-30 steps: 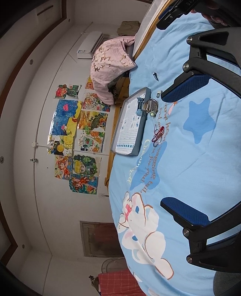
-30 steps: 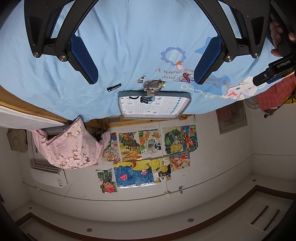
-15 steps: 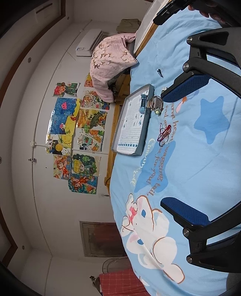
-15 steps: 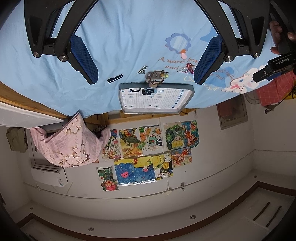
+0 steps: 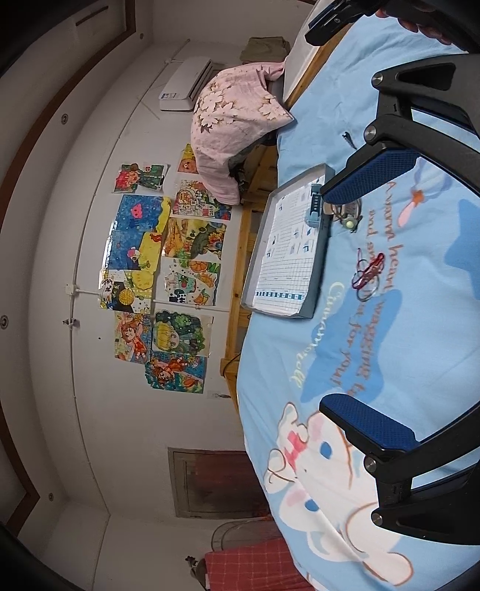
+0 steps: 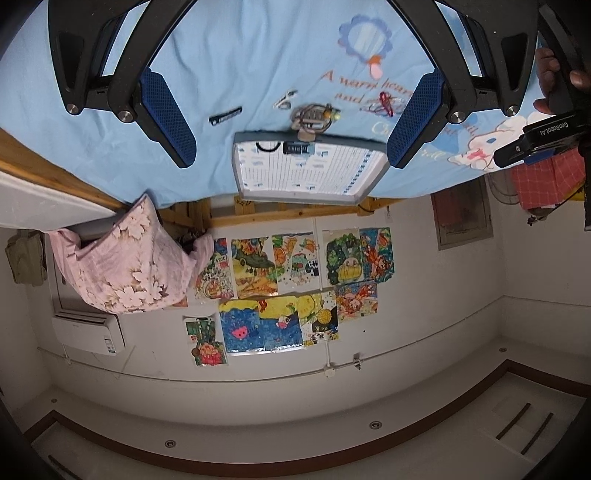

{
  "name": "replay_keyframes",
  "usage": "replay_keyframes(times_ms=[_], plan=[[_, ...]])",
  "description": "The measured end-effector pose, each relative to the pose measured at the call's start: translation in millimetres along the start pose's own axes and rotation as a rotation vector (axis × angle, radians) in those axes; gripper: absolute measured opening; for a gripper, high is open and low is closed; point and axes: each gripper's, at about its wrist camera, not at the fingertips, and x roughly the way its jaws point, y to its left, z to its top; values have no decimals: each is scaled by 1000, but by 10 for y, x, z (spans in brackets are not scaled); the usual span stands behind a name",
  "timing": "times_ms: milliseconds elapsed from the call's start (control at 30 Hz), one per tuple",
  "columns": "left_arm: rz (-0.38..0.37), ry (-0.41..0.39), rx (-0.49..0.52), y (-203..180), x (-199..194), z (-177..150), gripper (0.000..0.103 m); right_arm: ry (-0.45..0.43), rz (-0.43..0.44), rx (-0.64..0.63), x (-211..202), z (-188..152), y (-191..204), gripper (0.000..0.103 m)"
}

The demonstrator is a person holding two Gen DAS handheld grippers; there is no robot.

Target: Organize jewelry

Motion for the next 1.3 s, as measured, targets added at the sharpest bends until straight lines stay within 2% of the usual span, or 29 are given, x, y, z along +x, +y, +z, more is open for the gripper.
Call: replay_keyframes(times_ms=[467, 700, 933, 1300], plan=[[20, 7, -27, 27, 722, 211, 103, 0, -4, -6, 753, 151, -1, 102], [52, 25, -40, 76, 1081, 172, 103, 12, -8, 2, 1148, 54, 65, 102], [67, 63, -49, 170, 1251, 35, 103, 68, 8, -32, 1415, -127, 126, 101], [111, 131, -51, 290, 1349, -105, 103, 122, 31, -22, 1577, -288, 77, 102]])
